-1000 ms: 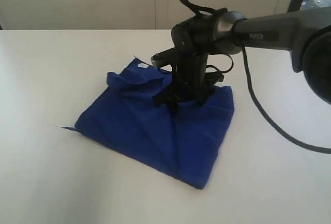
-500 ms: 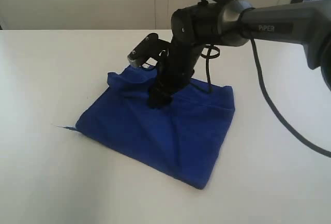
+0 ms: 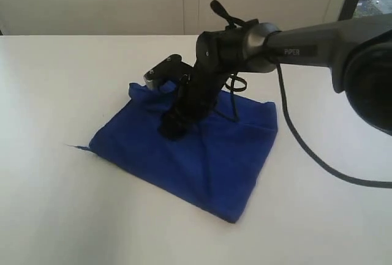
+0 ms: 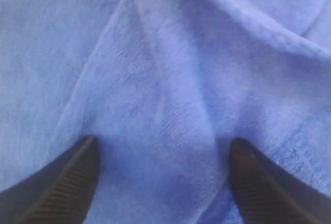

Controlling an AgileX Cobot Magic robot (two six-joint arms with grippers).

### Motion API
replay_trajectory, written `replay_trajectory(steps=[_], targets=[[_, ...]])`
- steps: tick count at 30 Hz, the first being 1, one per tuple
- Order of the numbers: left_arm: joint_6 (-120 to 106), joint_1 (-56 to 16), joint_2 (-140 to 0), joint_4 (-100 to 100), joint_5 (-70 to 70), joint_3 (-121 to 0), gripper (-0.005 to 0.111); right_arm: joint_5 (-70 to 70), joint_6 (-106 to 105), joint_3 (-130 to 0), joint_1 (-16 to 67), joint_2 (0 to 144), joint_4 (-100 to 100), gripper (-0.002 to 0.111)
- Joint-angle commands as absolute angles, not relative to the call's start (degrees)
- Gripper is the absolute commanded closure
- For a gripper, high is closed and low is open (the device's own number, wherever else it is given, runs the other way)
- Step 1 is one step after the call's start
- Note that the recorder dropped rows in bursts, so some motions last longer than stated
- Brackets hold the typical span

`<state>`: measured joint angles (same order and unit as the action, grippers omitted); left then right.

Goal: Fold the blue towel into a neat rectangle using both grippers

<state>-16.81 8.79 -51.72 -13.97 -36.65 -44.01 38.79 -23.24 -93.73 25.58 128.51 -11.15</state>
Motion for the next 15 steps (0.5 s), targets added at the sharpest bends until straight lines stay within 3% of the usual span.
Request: replay_trajectory(steps=[1,7,15], targets=[[-16.6,9.1,-51.4,-14.6,-37.0,-43.7,0.107,36.5,-4.1,-93.2,25.3,130.7,-7.2,0.041],[-16.7,9.1,-51.4,-14.6,-37.0,-43.7,0.107,35.5,20.1,-93.2,25.3,130.7,0.0,0.041],[-16.7,9.1,-51.4,-14.6,-37.0,-43.7,0.107,39.5,18.5,-94.9,25.3,125.1,4.1,0.041]])
